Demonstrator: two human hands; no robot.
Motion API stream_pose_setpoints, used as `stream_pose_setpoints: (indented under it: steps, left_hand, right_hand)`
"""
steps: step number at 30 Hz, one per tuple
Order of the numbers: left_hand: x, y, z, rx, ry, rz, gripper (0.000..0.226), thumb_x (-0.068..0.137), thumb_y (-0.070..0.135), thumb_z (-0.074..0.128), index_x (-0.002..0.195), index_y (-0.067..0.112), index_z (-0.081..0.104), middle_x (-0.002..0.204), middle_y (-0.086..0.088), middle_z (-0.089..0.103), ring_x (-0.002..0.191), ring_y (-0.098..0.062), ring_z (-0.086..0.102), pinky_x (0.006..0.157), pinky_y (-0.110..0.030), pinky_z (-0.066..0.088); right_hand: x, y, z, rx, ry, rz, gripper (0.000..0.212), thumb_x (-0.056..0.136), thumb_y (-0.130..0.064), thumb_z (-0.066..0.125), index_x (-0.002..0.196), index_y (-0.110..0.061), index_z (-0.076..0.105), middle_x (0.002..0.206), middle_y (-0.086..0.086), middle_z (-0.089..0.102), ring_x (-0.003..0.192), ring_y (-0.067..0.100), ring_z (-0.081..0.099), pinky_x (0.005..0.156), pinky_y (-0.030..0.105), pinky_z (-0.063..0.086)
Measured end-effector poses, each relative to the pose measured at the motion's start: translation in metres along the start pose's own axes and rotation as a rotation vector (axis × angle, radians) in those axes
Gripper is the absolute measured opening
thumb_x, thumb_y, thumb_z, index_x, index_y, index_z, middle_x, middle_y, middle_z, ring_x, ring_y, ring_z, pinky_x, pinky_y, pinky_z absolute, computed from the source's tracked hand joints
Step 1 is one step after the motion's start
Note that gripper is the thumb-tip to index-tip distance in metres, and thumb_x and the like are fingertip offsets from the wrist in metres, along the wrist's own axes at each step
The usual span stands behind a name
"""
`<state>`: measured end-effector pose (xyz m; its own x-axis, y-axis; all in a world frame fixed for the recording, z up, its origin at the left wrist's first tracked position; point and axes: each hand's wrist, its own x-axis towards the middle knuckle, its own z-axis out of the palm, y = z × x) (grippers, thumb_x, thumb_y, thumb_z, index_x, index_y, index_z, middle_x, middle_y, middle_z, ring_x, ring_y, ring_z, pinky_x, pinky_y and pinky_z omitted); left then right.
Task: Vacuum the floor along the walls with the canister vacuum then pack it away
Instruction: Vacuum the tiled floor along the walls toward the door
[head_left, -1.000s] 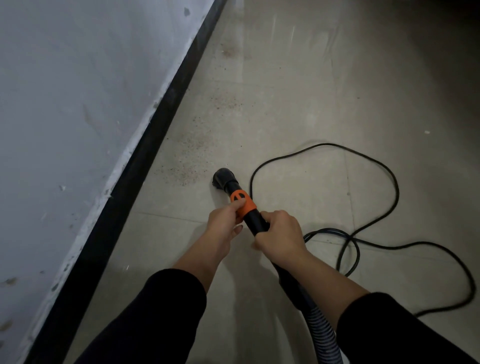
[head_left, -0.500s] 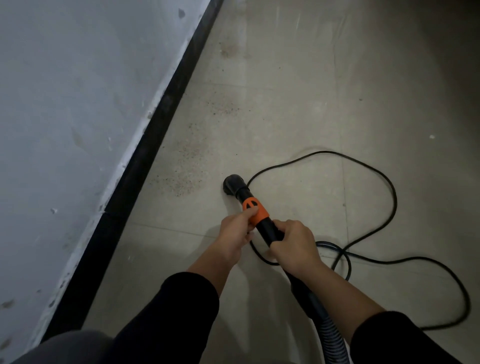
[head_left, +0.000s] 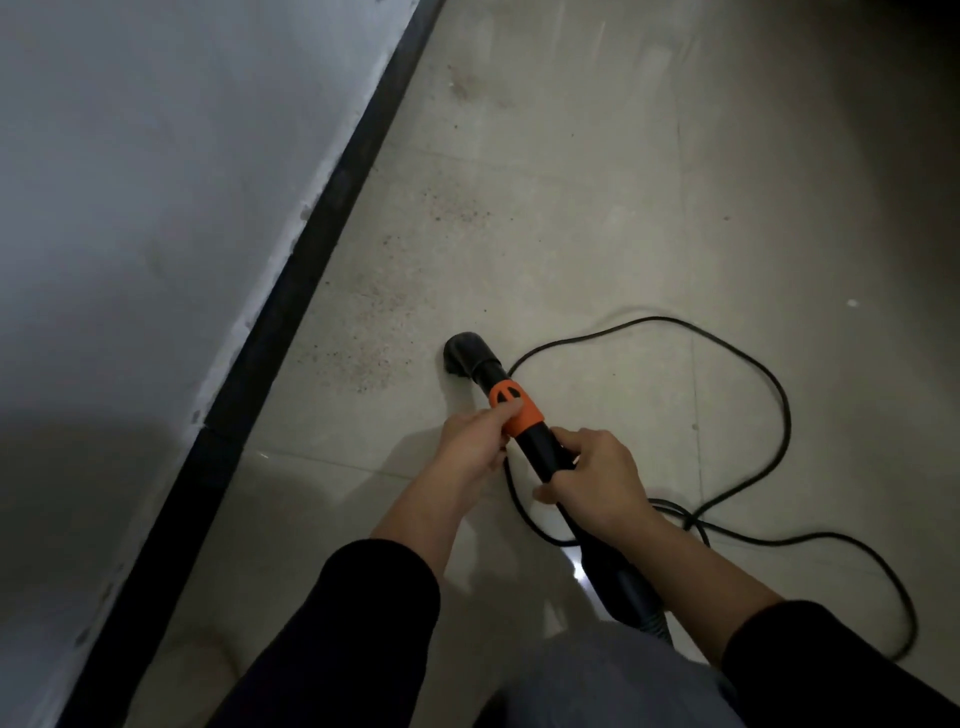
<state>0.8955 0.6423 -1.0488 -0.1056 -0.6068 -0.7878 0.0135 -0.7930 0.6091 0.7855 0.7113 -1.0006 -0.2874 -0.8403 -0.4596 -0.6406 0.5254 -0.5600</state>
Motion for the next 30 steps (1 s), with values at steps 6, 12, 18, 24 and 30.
stream_pose_setpoints:
  steps: [6,12,18,24,30]
  left_hand:
    - [0.01,0.005,-0.001,-0.002,-0.027,0.018,0.02,0.089,0.031,0.069,0.078,0.019,0.058,0.093,-0.004,0.063,0.093,-0.019,0.059,0.086,-0.034,0.048]
    - [0.023,0.014,-0.001,-0.022,-0.053,0.042,0.019,0.088,0.031,0.07,0.079,0.018,0.06,0.102,-0.009,0.065,0.094,-0.021,0.059,0.085,-0.033,0.047]
    - [0.025,0.02,0.009,-0.051,-0.103,0.057,0.024,0.088,0.033,0.07,0.102,0.015,0.065,0.113,-0.006,0.067,0.105,-0.016,0.062,0.076,-0.026,0.045]
    - [0.035,0.031,0.013,-0.086,-0.096,0.034,0.028,0.087,0.033,0.071,0.107,0.014,0.065,0.115,-0.006,0.067,0.101,-0.014,0.062,0.071,-0.026,0.046]
    - [0.045,0.043,0.017,-0.176,-0.09,0.014,0.044,0.086,0.031,0.071,0.122,0.009,0.059,0.118,-0.007,0.064,0.098,-0.014,0.061,0.08,-0.029,0.047]
  right_hand:
    - [0.005,-0.008,0.008,0.03,0.051,0.026,0.037,0.069,-0.003,0.076,0.105,-0.012,0.071,0.084,0.009,0.066,0.076,0.026,0.062,0.07,0.036,0.052]
    - [0.016,-0.015,0.01,0.036,0.085,0.03,0.035,0.07,-0.005,0.077,0.103,-0.012,0.07,0.084,0.009,0.067,0.076,0.026,0.062,0.07,0.035,0.052]
    - [0.023,-0.017,-0.001,0.016,0.113,0.057,0.03,0.071,-0.006,0.076,0.1,-0.014,0.071,0.083,0.012,0.069,0.073,0.026,0.065,0.067,0.035,0.054]
    - [0.035,-0.026,-0.004,0.003,0.096,0.081,0.031,0.071,-0.01,0.077,0.102,-0.014,0.071,0.081,0.011,0.069,0.073,0.024,0.066,0.068,0.034,0.056]
    - [0.049,-0.039,-0.012,-0.045,0.073,0.089,0.029,0.071,-0.011,0.078,0.099,-0.015,0.071,0.081,0.01,0.069,0.073,0.023,0.066,0.066,0.031,0.055]
